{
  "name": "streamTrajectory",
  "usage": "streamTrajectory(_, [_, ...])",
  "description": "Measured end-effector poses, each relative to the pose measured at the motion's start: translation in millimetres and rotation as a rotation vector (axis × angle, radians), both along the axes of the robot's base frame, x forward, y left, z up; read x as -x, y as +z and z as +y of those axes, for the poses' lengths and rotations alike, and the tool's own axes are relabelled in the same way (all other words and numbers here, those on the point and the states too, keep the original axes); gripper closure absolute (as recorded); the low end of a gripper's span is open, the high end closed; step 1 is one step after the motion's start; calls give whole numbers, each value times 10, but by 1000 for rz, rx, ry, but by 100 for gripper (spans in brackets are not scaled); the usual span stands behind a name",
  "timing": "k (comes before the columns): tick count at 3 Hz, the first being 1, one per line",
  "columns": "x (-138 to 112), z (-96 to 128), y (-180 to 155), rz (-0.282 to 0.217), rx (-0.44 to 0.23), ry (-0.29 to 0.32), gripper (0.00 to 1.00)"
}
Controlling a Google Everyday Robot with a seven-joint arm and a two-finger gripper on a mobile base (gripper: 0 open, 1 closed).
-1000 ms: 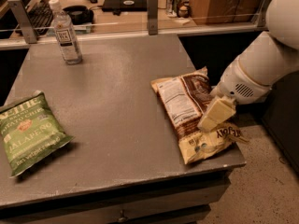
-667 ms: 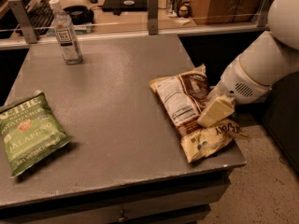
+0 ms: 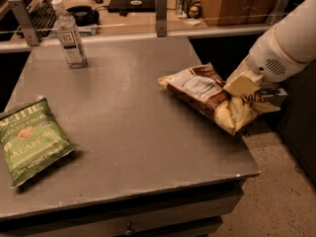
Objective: Move brown chip bag near blue plastic bottle
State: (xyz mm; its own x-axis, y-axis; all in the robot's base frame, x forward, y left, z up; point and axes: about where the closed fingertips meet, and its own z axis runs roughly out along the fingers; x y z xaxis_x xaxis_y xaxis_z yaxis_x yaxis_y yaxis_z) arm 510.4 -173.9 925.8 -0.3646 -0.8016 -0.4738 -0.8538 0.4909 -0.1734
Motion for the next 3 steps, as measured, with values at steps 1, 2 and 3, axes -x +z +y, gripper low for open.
streamTrajectory(1, [-248,-106,582,-133,-2,-20,100])
streamTrajectory(2, [-251,-102,598,-136,-3,-20,100])
streamTrajectory(3, [-265,-65,588,-139,-16,-27,100])
